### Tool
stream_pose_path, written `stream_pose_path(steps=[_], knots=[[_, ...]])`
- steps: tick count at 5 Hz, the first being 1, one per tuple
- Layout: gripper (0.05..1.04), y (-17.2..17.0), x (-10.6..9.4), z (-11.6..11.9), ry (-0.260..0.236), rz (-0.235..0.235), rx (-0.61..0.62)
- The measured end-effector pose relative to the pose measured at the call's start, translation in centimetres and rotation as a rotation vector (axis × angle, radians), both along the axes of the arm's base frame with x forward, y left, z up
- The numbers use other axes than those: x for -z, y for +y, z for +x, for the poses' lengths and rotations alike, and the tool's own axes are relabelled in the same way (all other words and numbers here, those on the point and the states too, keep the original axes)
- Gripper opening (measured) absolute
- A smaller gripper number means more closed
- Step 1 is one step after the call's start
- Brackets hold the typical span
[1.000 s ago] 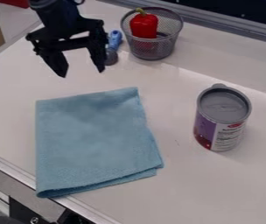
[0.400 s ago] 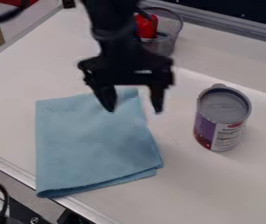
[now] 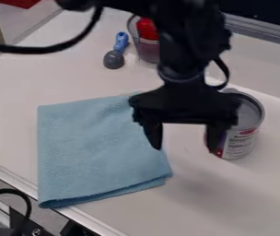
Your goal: Move the can in the upper side
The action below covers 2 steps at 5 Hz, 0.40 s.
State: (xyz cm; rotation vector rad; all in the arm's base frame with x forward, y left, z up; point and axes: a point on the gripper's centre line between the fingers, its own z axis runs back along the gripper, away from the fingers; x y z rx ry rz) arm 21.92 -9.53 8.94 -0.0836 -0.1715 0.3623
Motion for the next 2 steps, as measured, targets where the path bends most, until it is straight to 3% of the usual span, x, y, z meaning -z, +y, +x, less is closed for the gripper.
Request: stream_pose_path(steps=[2], knots=[[1.000,-2.78,1.57,1.46,0.022,0.028,0.002]])
